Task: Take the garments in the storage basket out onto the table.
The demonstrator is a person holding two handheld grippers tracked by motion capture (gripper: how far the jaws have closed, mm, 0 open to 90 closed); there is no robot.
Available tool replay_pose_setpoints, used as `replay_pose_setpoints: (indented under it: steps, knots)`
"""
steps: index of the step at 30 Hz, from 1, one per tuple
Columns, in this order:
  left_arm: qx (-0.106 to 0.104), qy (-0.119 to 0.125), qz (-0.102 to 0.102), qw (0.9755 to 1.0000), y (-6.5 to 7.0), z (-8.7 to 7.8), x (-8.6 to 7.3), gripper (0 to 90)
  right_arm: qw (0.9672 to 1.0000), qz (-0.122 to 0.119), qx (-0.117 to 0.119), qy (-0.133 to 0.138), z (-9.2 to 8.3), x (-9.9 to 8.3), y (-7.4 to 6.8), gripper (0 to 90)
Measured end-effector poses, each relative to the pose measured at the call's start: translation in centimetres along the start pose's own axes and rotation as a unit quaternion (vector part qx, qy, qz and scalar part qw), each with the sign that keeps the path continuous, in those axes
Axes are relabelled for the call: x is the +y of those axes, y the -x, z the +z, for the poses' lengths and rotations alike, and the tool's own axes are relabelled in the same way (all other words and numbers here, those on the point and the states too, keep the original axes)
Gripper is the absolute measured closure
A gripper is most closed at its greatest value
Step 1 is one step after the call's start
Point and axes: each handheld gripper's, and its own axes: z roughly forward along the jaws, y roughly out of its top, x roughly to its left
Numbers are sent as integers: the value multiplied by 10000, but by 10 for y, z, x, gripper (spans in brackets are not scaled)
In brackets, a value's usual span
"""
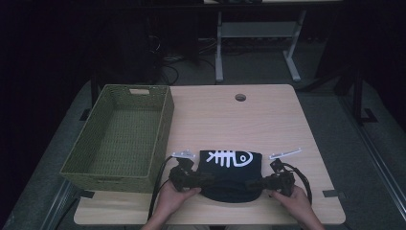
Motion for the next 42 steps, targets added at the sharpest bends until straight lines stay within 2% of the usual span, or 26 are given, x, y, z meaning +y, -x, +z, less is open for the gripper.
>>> replay_pose_setpoints:
  steps: [4, 6, 10, 15, 16, 19, 23, 25, 27, 29, 30, 32, 35, 37, 42]
  knots:
    - [-106, -10, 74, 9999, 6, 3, 0, 717, 9999, -98, 28, -117, 5, 0, -2, 813]
    - [-92, -35, 121, 9999, 7, 4, -2, 712, 9998, -108, 14, -151, 8, -2, -1, 813]
    - [19, -267, 205, 9994, 5, 11, -9, 714, 9997, -137, -50, -191, 13, -7, 1, 829]
    - [124, -208, 236, 9994, 5, 12, -15, 726, 9994, -240, -172, -178, 16, -10, 0, 847]
    - [188, -227, 311, 9991, 6, 13, -15, 726, 9993, -261, -198, -184, 16, -10, -1, 850]
    - [234, -234, 355, 9988, 7, 13, -15, 725, 9989, -350, -253, -165, 17, -10, -1, 852]
    - [194, -156, 269, 9993, 8, 8, -12, 698, 9992, -293, -188, -198, 15, -8, -3, 799]
    - [228, -60, 255, 9994, 8, 3, -9, 692, 9989, -399, -221, -122, 11, -5, -7, 780]
    - [280, 140, 194, 9993, 5, -3, -5, 685, 9985, -450, -309, 33, 4, 0, -8, 780]
    - [296, 310, 120, 9990, 1, -9, -1, 680, 9985, -393, -353, 173, -3, 3, -5, 777]
    - [304, 431, 73, 9986, -1, -11, 1, 679, 9985, -361, -374, 190, -4, 4, -4, 777]
    - [479, 534, 67, 9974, -5, -12, 6, 672, 9987, -314, -391, 133, -4, 3, 0, 777]
    - [591, 463, -97, 9971, -13, -5, 7, 663, 9985, -264, -470, -30, 3, -1, 4, 781]
    - [666, 356, -148, 9970, -16, 1, 6, 665, 9987, -235, -458, -24, 4, -2, 6, 796]
    - [658, 324, -162, 9972, -17, 3, 5, 663, 9985, -215, -494, 7, 5, -4, 8, 802]
